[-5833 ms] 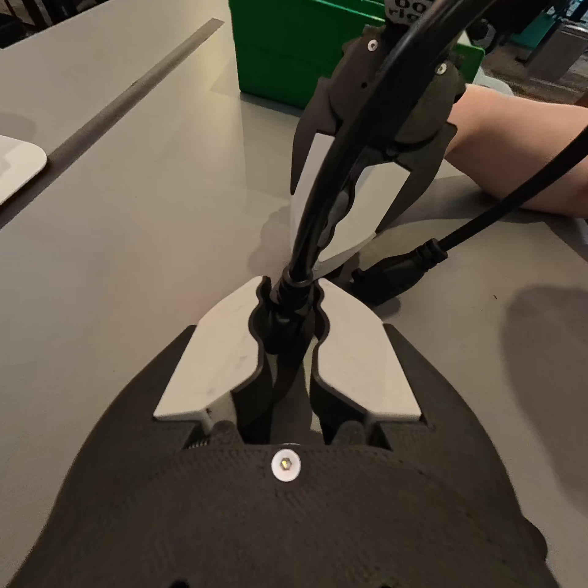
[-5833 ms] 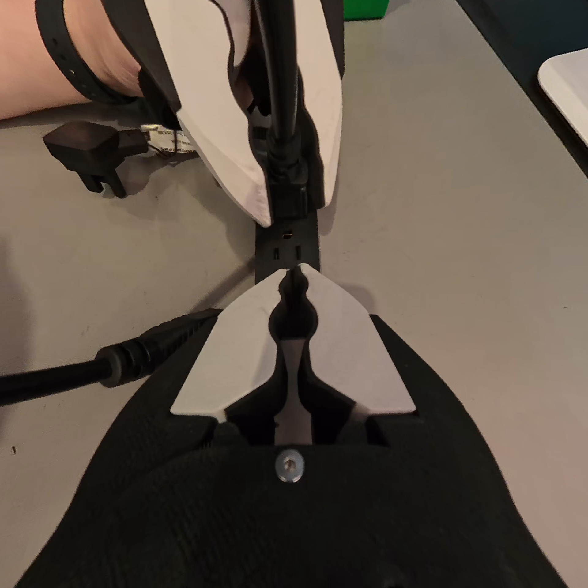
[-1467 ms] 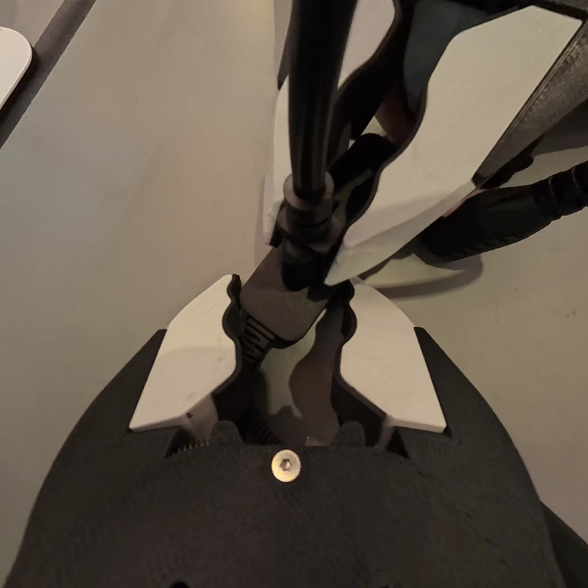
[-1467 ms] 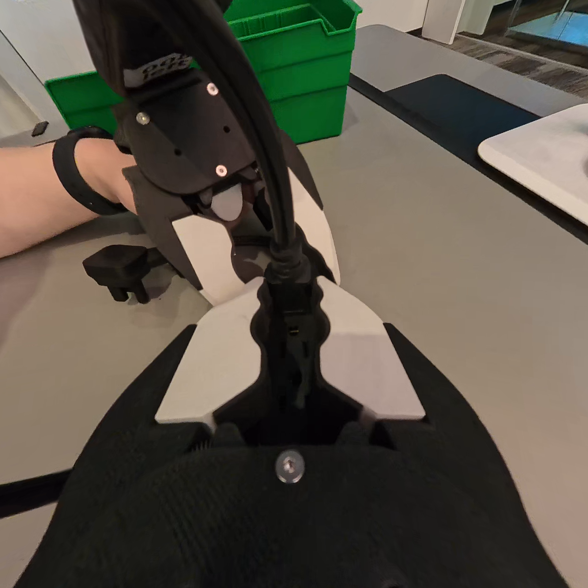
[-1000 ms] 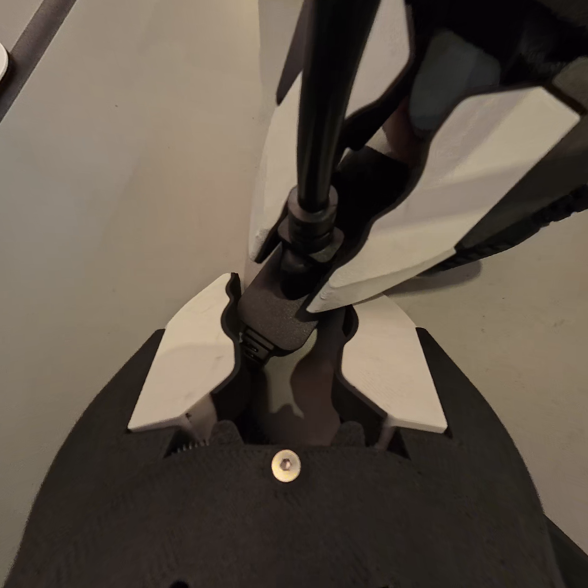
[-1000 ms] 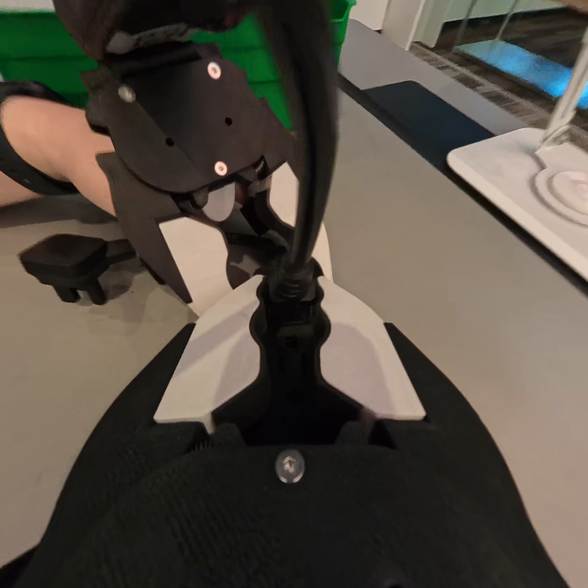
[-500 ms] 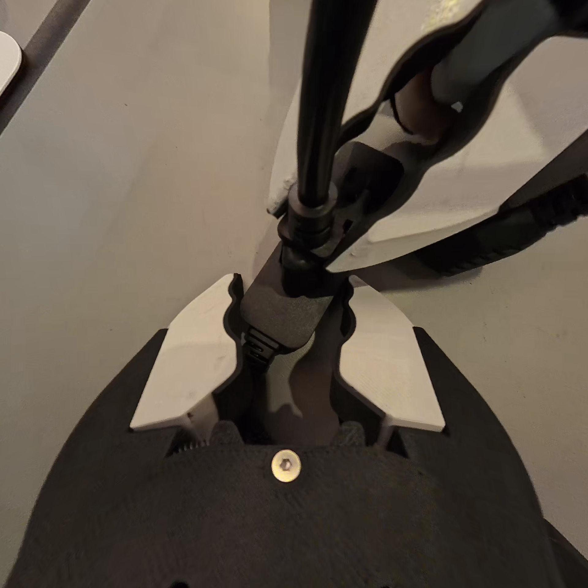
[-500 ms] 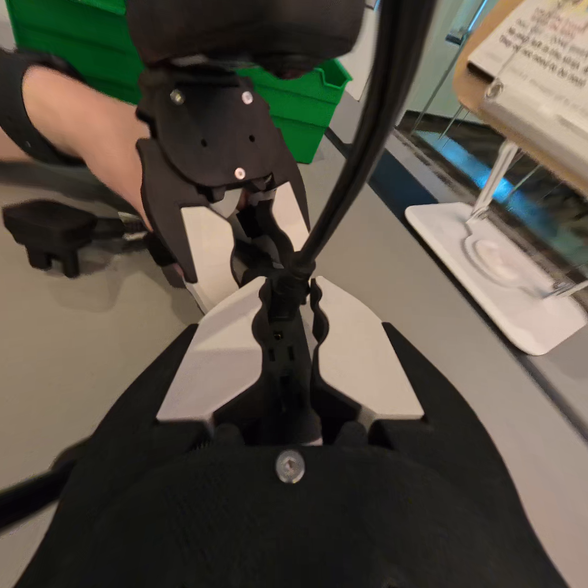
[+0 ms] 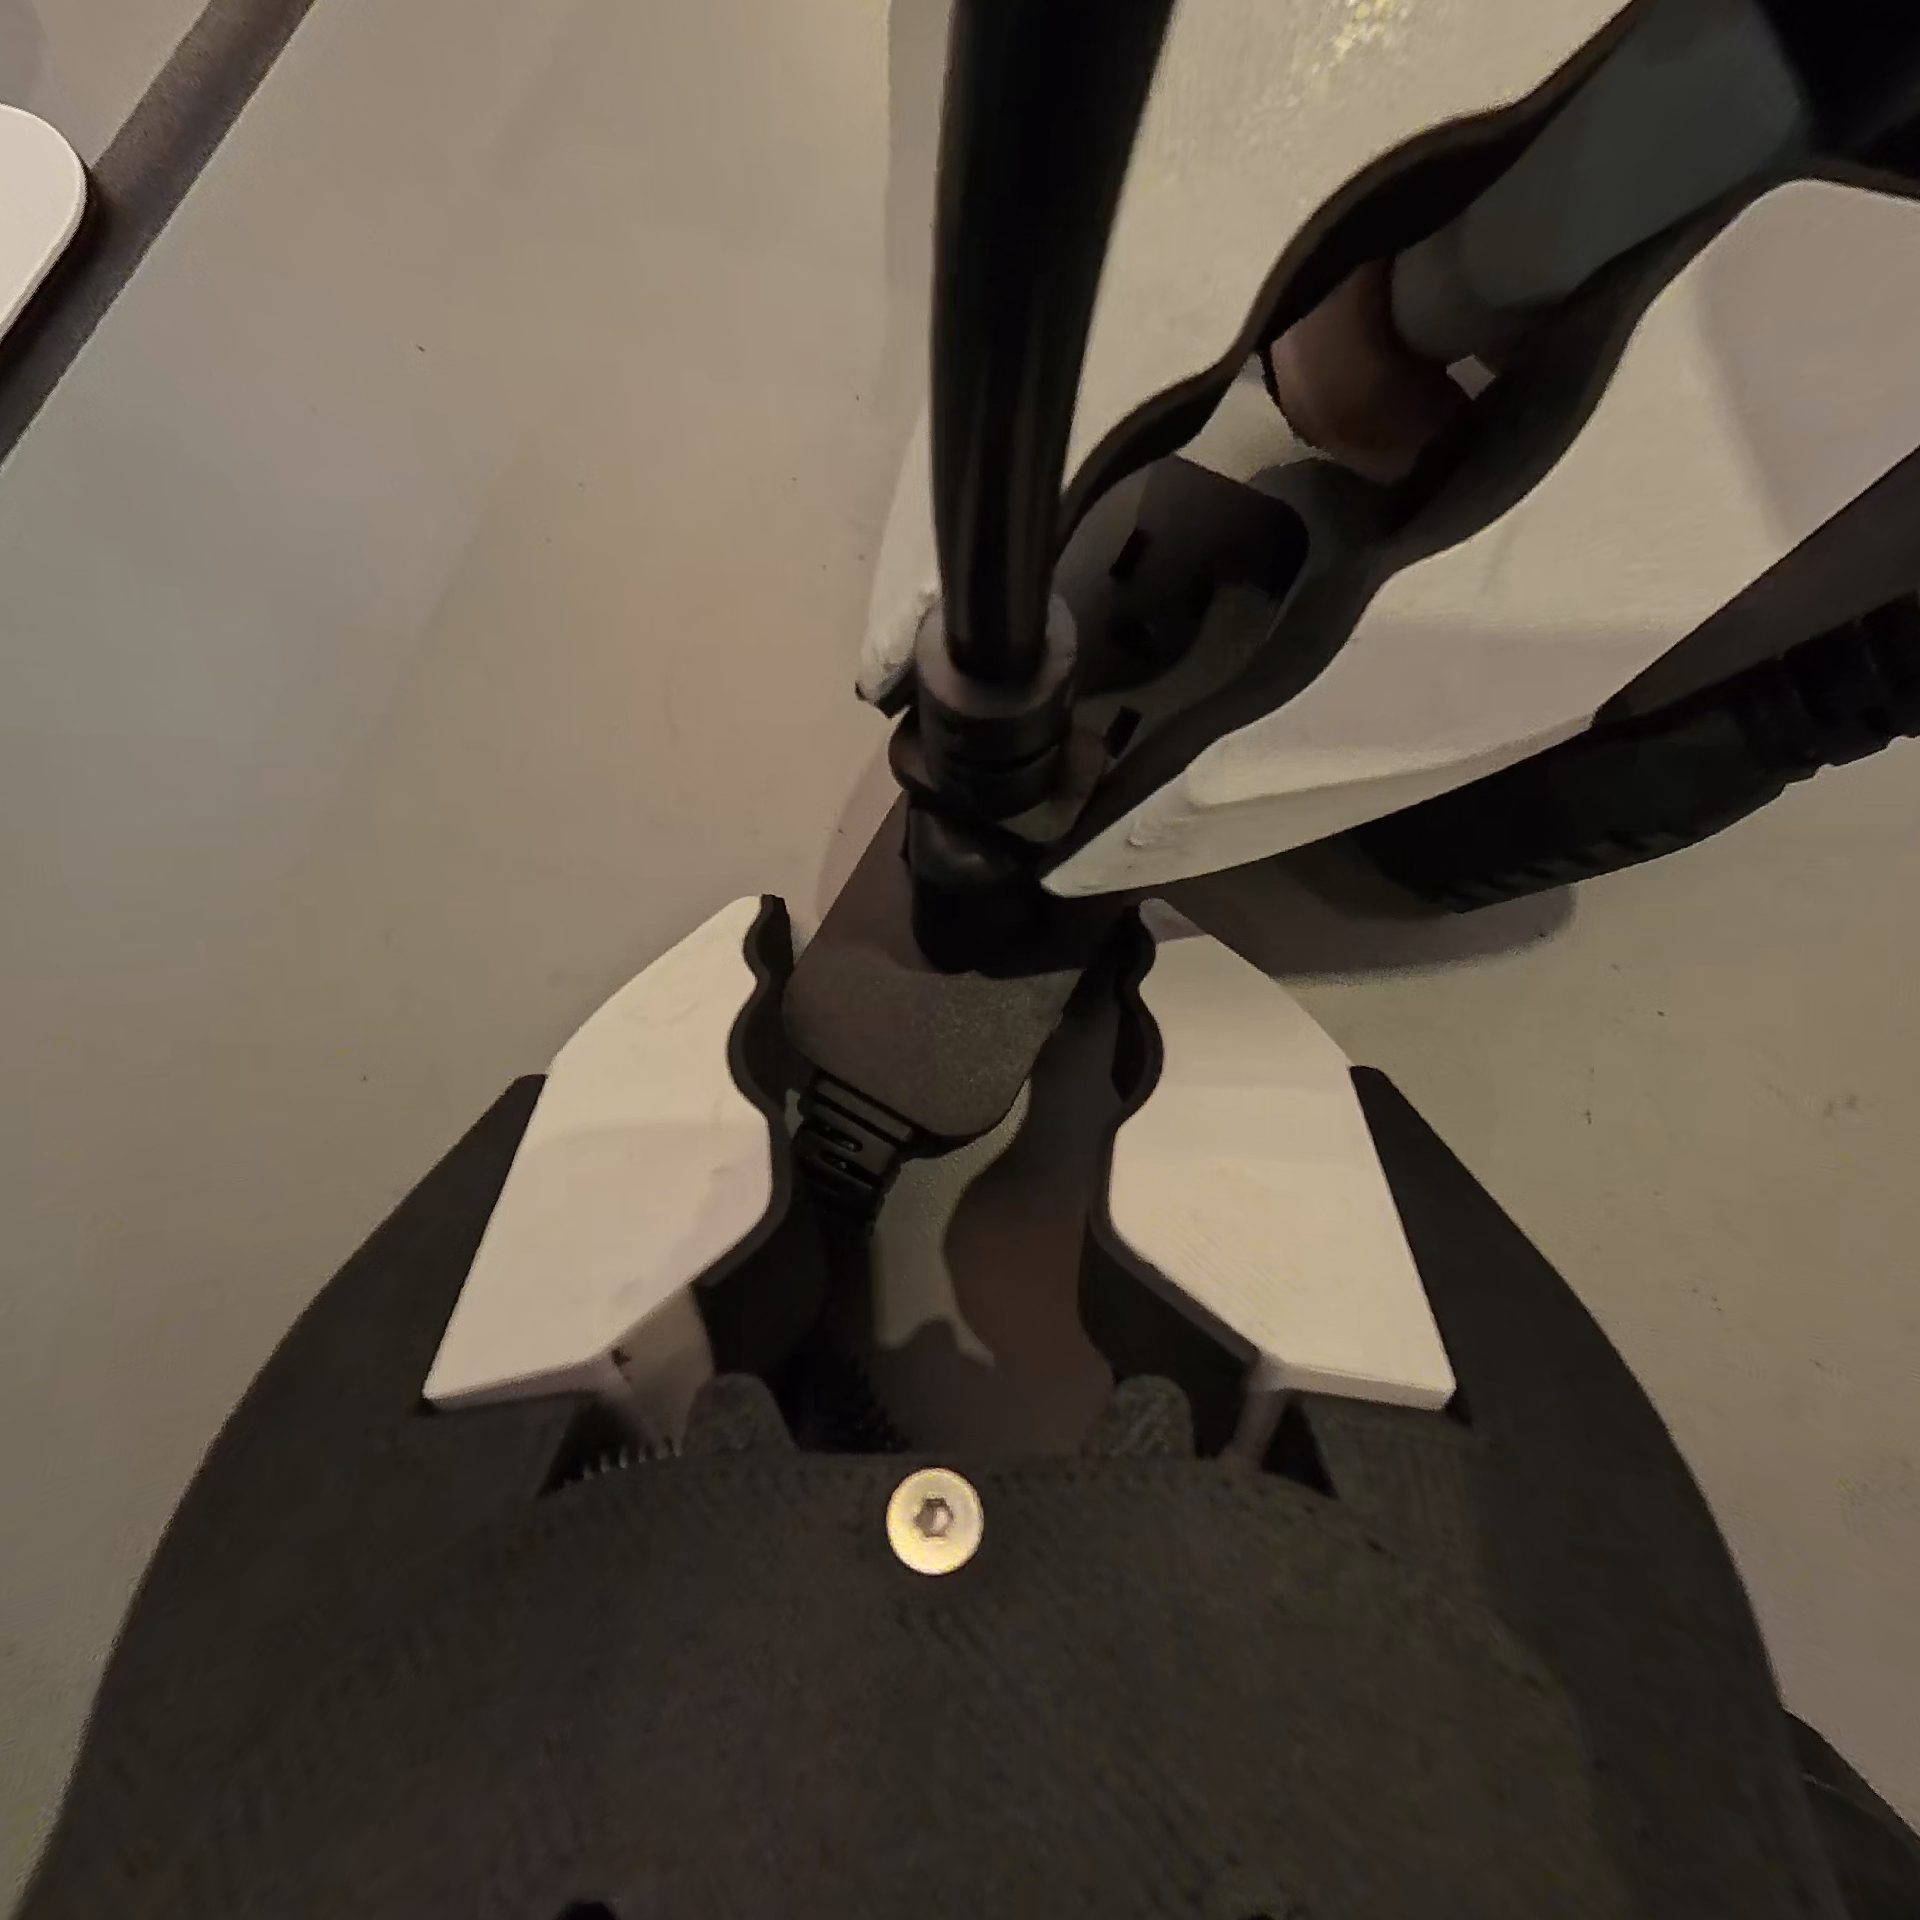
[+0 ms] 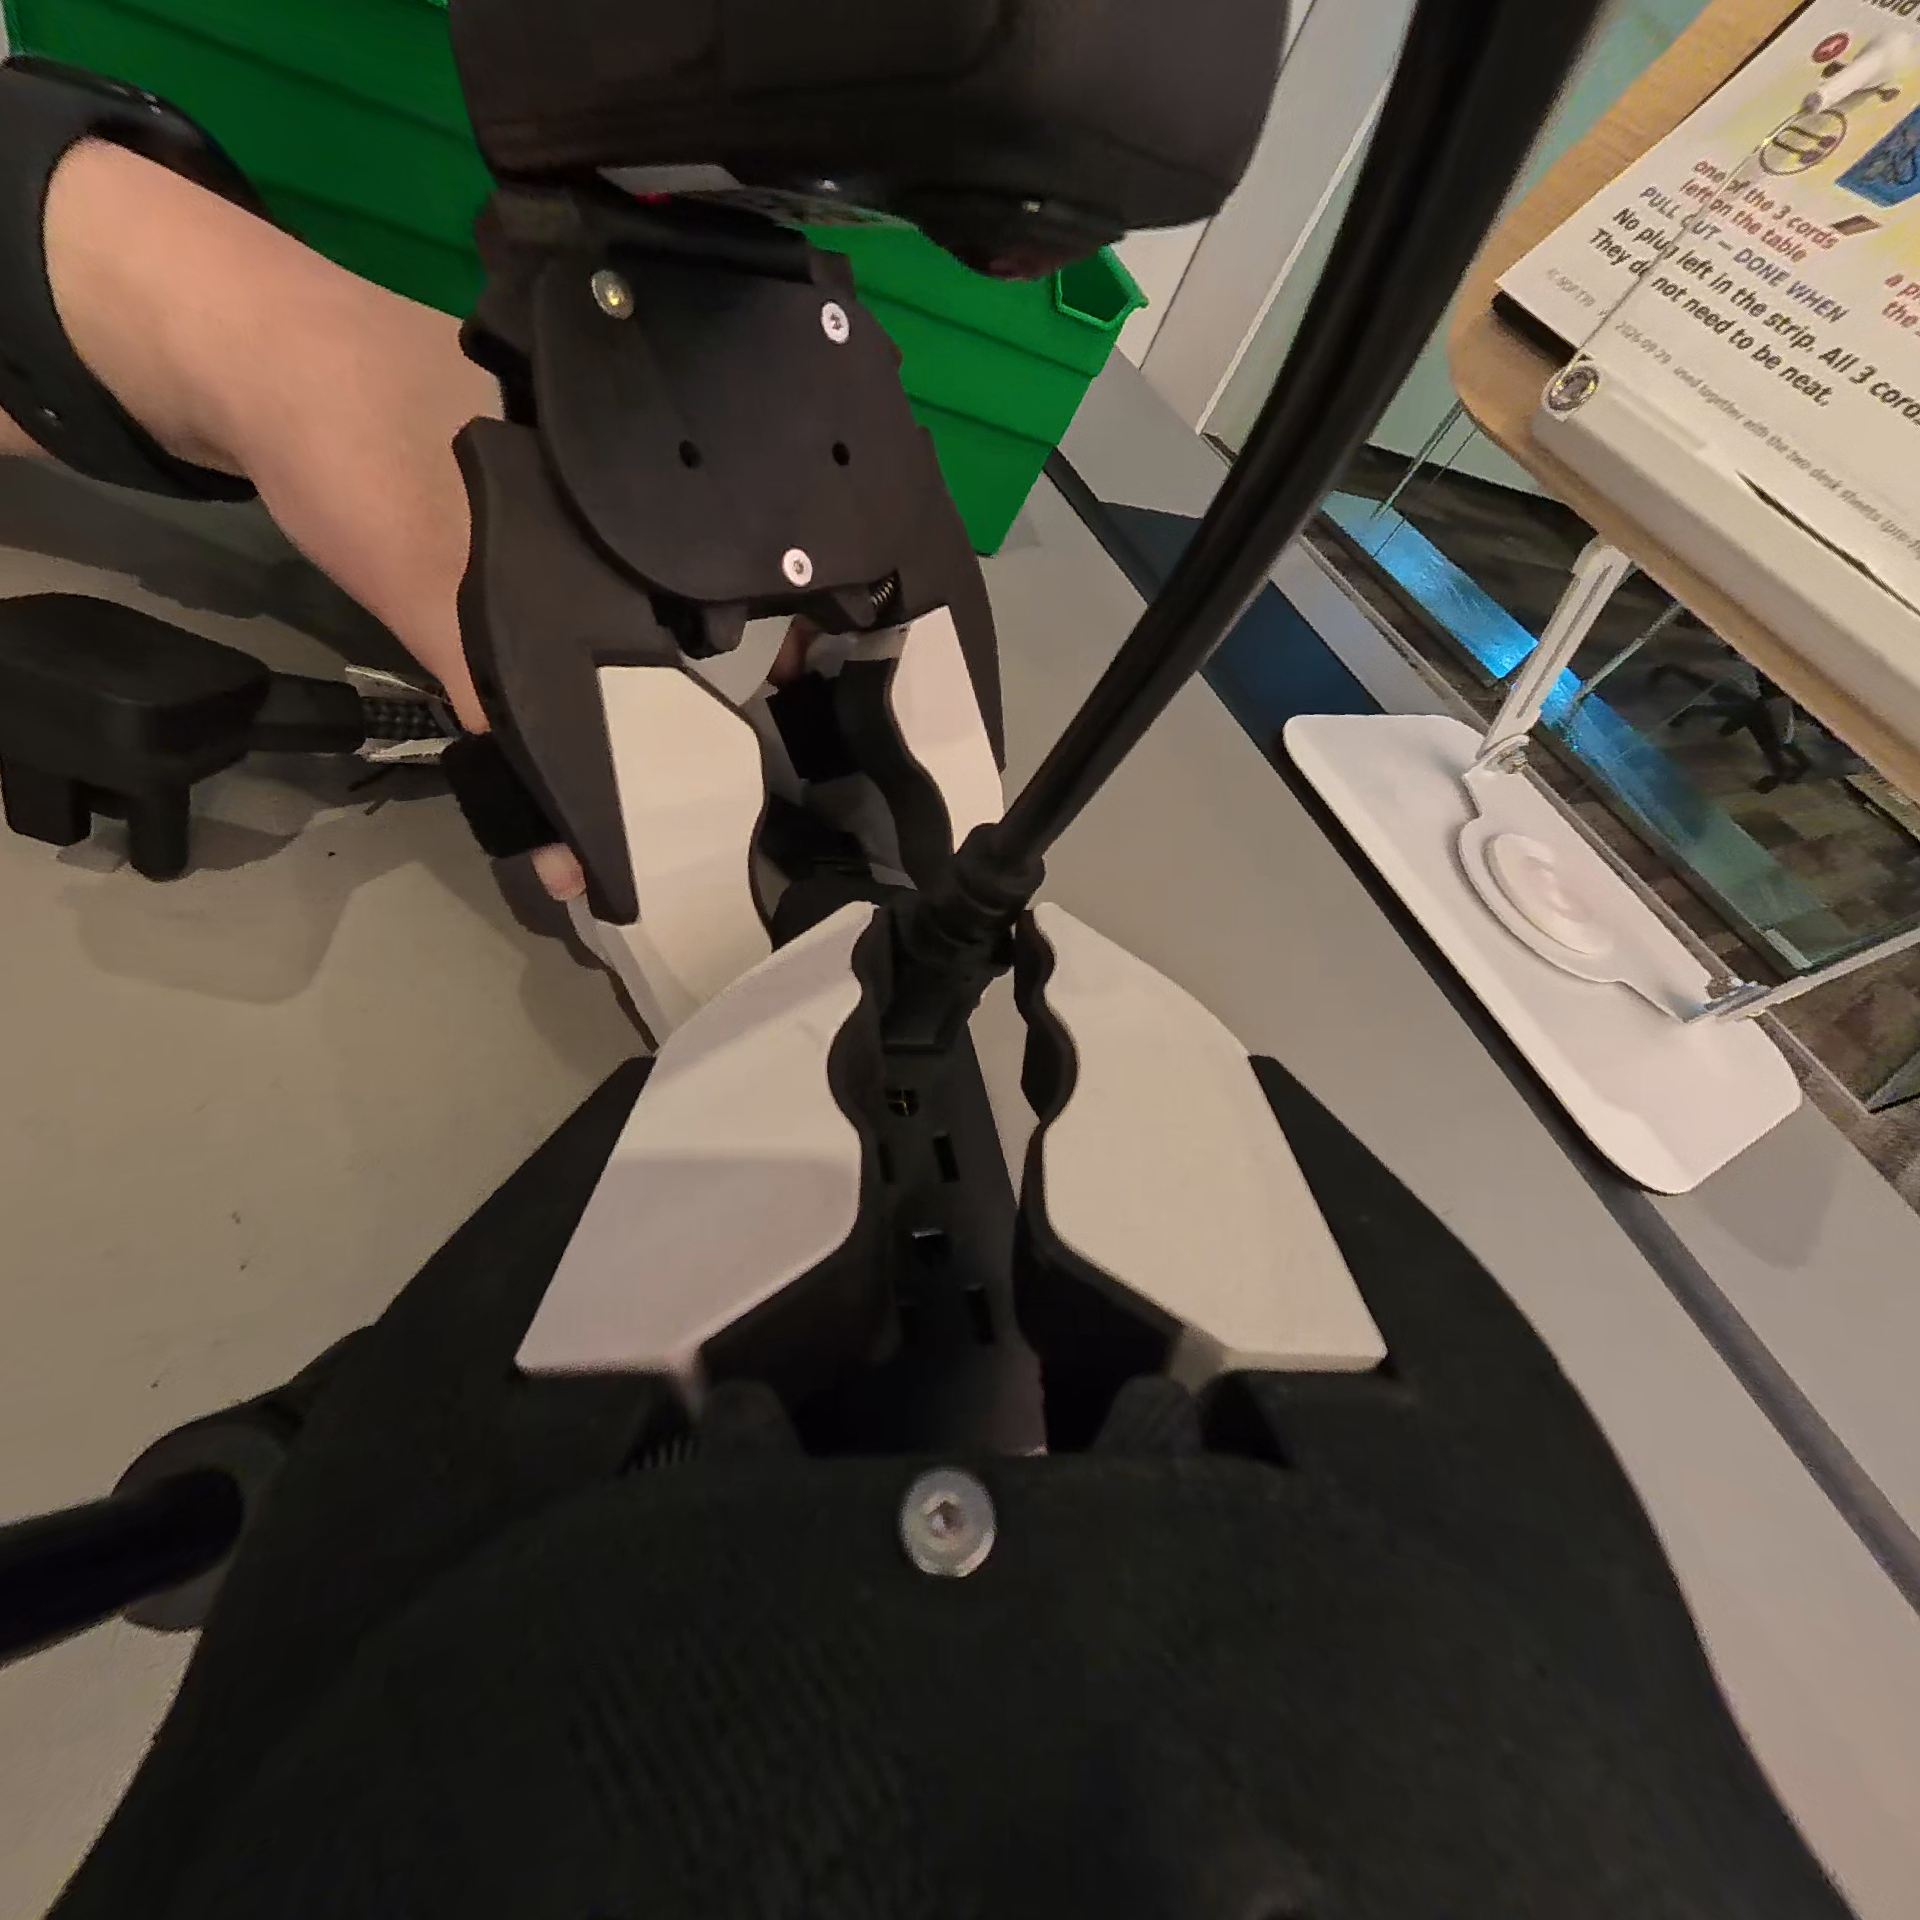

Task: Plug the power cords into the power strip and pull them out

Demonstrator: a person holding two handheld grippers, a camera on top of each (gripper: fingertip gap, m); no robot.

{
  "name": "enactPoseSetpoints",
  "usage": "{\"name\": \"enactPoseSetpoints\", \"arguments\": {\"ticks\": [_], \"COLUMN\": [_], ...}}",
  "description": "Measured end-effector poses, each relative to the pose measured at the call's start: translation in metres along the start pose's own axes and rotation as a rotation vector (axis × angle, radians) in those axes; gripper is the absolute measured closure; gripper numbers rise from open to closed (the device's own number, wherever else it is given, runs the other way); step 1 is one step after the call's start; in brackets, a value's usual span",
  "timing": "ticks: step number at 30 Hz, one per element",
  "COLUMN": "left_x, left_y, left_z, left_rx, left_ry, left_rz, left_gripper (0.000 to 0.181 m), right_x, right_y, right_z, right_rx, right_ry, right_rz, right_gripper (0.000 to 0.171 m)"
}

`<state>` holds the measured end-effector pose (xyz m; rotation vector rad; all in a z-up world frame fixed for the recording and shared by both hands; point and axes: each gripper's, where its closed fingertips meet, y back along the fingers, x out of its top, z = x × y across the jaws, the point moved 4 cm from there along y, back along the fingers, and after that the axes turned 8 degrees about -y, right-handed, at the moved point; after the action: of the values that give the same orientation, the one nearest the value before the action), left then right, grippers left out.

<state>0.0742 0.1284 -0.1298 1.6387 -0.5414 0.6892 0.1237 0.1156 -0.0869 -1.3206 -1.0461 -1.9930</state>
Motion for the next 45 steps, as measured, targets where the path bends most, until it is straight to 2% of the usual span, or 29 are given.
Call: {"name": "enactPoseSetpoints", "arguments": {"ticks": [6,10,15,22,27,31,32,33,36,39,42,44,45], "left_x": [0.009,0.008,0.009,0.011,0.012,0.013,0.014,0.014,0.015,0.014,0.009,0.002,-0.002], "left_y": [-0.002,-0.002,-0.002,0.002,0.017,0.017,0.015,0.013,0.01,0.015,0.024,0.033,0.038], "left_z": [0.004,0.005,0.005,-0.002,-0.005,0.005,0.009,0.014,0.019,0.025,0.036,0.043,0.049], "left_rx": [0.059,0.021,0.036,0.101,0.221,0.185,0.193,0.186,0.238,0.098,-0.075,-0.16,-0.232], "left_ry": [-0.128,-0.094,-0.098,-0.126,-0.355,-0.436,-0.472,-0.514,-0.611,-0.487,-0.428,-0.443,-0.432], "left_rz": [0.014,0.045,0.048,0.076,-0.026,-0.115,-0.149,-0.178,-0.226,-0.232,-0.215,-0.237,-0.247], "left_gripper": [0.125,0.126,0.128,0.126,0.141,0.137,0.139,0.151,0.153,0.153,0.153,0.153,0.153], "right_x": [0.001,0.001,0.0,0.0,-0.006,-0.016,-0.018,-0.019,-0.02,-0.025,-0.028,-0.023,-0.022], "right_y": [-0.001,0.0,-0.002,-0.005,-0.003,-0.002,-0.001,-0.001,0.001,0.0,0.002,0.008,0.013], "right_z": [0.003,0.005,0.015,0.03,0.045,0.044,0.044,0.044,0.043,0.038,0.027,0.034,0.04], "right_rx": [0.035,0.055,0.148,0.232,0.216,0.337,0.361,0.376,0.425,0.498,0.606,0.565,0.521], "right_ry": [-0.074,-0.169,-0.438,-0.701,-0.801,-1.027,-1.082,-1.113,-1.155,-1.188,-1.082,-0.964,-0.902], "right_rz": [0.023,0.038,0.048,0.047,-0.027,-0.135,-0.136,-0.141,-0.146,-0.172,-0.227,-0.212,-0.206], "right_gripper": [0.148,0.149,0.15,0.149,0.148,0.148,0.149,0.149,0.149,0.149,0.146,0.154,0.15]}}
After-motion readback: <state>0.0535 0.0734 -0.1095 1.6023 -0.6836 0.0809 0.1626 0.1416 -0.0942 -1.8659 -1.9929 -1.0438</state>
